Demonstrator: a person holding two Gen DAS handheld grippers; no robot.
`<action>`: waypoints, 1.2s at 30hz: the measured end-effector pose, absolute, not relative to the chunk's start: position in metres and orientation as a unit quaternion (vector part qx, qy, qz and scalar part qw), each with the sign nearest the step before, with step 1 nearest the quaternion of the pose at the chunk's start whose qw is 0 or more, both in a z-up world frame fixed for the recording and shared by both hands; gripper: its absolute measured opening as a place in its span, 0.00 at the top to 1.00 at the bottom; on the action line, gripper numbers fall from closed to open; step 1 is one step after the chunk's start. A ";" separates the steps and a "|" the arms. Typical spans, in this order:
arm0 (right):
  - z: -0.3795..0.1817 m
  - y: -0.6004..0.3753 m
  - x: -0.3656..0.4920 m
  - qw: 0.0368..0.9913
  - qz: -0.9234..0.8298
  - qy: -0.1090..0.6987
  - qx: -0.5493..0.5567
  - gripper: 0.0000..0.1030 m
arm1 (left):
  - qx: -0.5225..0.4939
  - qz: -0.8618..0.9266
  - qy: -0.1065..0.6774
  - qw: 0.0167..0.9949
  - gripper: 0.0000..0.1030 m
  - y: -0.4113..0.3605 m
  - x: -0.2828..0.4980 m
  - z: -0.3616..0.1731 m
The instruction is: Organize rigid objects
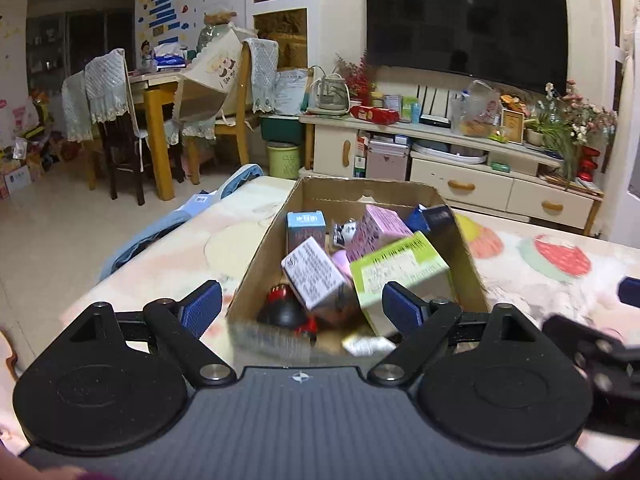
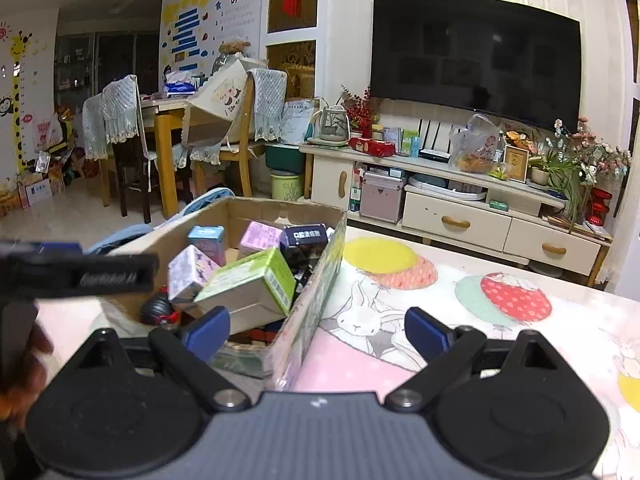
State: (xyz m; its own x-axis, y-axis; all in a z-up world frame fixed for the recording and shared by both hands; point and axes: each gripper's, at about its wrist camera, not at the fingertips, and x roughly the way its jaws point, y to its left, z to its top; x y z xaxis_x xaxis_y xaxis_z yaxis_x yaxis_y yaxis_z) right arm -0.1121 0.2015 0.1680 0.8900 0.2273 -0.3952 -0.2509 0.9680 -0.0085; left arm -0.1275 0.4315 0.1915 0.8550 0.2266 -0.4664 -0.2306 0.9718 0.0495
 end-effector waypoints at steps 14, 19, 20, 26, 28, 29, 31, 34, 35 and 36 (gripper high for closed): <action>0.195 0.208 -0.167 0.976 0.129 0.175 -0.018 0.09 | -0.012 0.118 0.223 0.968 0.00 0.435 -0.204 0.221; 0.203 0.213 -0.182 0.977 0.132 0.163 -0.024 0.09 | -0.015 0.116 0.211 0.971 0.00 0.433 -0.216 0.227; 0.205 0.214 -0.184 0.978 0.132 0.160 -0.026 0.09 | -0.015 0.114 0.208 0.971 0.00 0.432 -0.218 0.229; 0.210 0.217 -0.193 0.979 0.132 0.150 -0.030 0.09 | -0.004 0.111 0.195 0.975 0.00 0.427 -0.229 0.232; 0.210 0.217 -0.195 0.980 0.131 0.148 -0.031 0.09 | -0.005 0.109 0.195 0.975 0.00 0.426 -0.229 0.232; 0.210 0.218 -0.195 0.980 0.131 0.147 -0.032 0.09 | -0.005 0.108 0.194 0.975 0.00 0.426 -0.230 0.231; 0.210 0.219 -0.197 0.980 0.130 0.146 -0.035 0.09 | -0.005 0.109 0.194 0.975 0.00 0.425 -0.231 0.231; 0.209 0.219 -0.198 0.980 0.130 0.146 -0.037 0.09 | -0.008 0.109 0.194 0.975 0.00 0.425 -0.231 0.230; 0.208 0.219 -0.198 0.980 0.129 0.146 -0.038 0.09 | -0.009 0.109 0.193 0.975 0.00 0.425 -0.231 0.230; 0.208 0.220 -0.200 0.980 0.129 0.147 -0.039 0.09 | -0.008 0.110 0.193 0.975 0.00 0.425 -0.231 0.230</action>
State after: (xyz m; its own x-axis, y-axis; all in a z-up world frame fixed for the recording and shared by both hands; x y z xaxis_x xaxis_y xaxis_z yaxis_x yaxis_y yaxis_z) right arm -0.1999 0.2198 0.2077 0.9235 0.2418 -0.2979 -0.2649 0.9635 -0.0393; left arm -0.2311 0.4248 0.2305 0.9014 0.2105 -0.3784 -0.2169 0.9758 0.0262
